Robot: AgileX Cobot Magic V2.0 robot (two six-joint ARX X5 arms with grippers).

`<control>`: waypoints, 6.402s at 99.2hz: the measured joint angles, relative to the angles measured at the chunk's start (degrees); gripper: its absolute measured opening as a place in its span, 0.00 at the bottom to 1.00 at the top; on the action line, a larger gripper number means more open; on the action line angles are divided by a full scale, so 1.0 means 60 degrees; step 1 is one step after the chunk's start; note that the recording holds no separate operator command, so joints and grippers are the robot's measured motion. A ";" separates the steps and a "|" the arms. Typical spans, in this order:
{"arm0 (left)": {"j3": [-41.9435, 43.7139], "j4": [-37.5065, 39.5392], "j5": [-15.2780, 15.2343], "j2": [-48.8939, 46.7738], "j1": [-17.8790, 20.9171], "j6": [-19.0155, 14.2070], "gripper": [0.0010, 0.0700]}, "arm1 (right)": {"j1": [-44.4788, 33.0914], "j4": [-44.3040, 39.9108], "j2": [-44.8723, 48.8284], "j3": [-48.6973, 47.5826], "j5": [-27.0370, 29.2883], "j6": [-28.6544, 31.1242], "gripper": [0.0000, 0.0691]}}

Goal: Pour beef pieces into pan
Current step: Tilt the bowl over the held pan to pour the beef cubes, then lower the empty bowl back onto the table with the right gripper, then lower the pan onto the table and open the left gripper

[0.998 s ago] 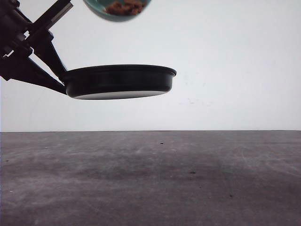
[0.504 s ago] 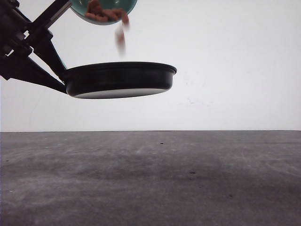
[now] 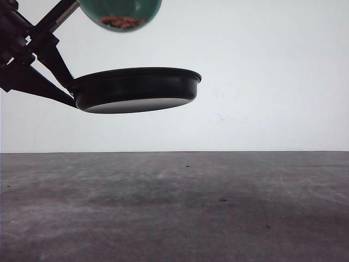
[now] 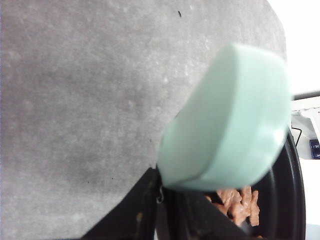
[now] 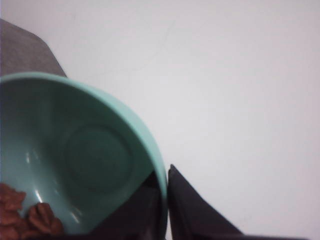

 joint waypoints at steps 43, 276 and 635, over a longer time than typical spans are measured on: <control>0.0000 0.0004 -0.0004 0.0000 0.0000 0.0000 0.02 | -0.0302 0.1311 0.0000 -0.0780 -0.0401 -0.0831 0.02; 0.0000 0.0393 0.0040 0.0000 0.0441 0.0623 0.02 | -0.7005 -1.1489 -0.2055 0.1534 -0.2994 0.9318 0.02; 0.0171 0.0852 -0.0656 0.3388 0.1450 0.3118 0.99 | -0.8743 -1.1799 -0.7293 0.2805 -0.7581 0.9031 0.01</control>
